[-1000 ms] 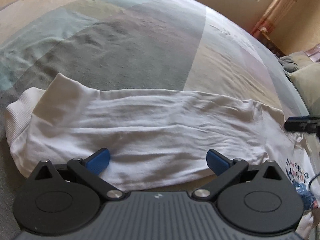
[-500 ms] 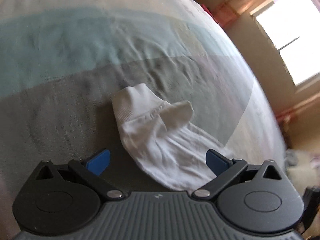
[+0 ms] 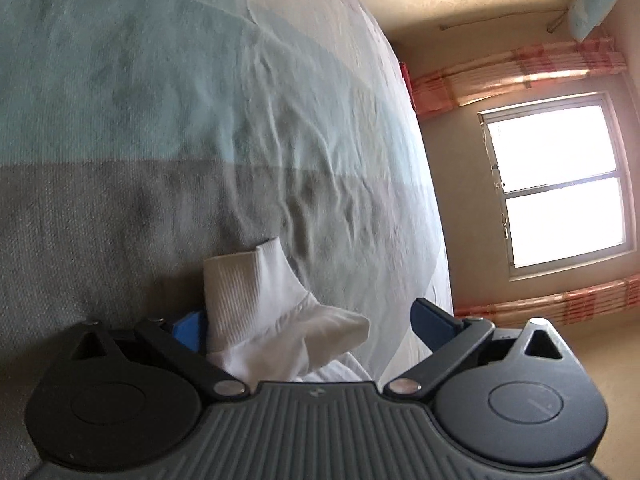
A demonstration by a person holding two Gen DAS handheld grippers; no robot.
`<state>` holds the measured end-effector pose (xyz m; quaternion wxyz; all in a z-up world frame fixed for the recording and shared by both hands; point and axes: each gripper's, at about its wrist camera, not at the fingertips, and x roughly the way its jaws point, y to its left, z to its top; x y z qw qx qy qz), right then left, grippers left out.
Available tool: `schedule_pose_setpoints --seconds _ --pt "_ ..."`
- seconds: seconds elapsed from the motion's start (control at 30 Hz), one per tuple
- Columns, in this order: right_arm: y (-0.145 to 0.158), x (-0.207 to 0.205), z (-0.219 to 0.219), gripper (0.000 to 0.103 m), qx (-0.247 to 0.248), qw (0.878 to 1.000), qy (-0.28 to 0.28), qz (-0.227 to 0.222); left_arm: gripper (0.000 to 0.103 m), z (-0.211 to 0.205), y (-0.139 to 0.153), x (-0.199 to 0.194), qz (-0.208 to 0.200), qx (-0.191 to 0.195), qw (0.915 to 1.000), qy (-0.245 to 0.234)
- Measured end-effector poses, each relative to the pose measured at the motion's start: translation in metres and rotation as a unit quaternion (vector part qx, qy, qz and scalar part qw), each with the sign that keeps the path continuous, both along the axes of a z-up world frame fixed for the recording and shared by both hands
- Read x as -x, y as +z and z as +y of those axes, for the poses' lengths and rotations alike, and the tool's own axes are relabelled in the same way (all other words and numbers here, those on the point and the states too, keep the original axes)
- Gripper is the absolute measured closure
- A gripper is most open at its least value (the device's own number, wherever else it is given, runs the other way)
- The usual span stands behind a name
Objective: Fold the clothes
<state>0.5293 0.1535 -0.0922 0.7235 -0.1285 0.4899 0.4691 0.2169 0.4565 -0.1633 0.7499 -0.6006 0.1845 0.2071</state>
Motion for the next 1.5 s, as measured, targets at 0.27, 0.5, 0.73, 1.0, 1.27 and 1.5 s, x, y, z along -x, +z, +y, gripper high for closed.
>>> schedule_pose_setpoints --seconds 0.27,0.5,0.73,1.0,1.27,1.5 --pt "-0.006 -0.002 -0.006 0.000 0.016 1.000 -0.006 -0.008 0.097 -0.002 0.004 0.002 0.064 -0.038 0.9970 0.020" --pt "-0.008 -0.004 -0.006 0.000 0.022 1.000 -0.002 -0.015 0.096 -0.019 0.064 0.003 0.106 -0.168 0.9775 0.071" --pt "-0.002 -0.012 0.004 0.000 0.016 0.998 0.042 -0.034 0.092 -0.032 0.077 0.018 0.241 -0.231 0.9416 0.047" --pt "0.005 -0.040 0.019 0.022 0.055 0.982 0.132 -0.121 0.076 -0.061 0.072 -0.051 0.235 -0.321 0.9031 -0.162" --pt "0.008 -0.038 0.020 0.033 0.076 0.972 0.173 -0.136 0.071 -0.148 0.062 -0.130 0.190 -0.403 0.8125 -0.376" --pt "-0.032 -0.045 -0.011 0.017 0.042 0.996 0.014 -0.080 0.058 -0.151 0.045 -0.131 0.201 -0.410 0.8045 -0.380"
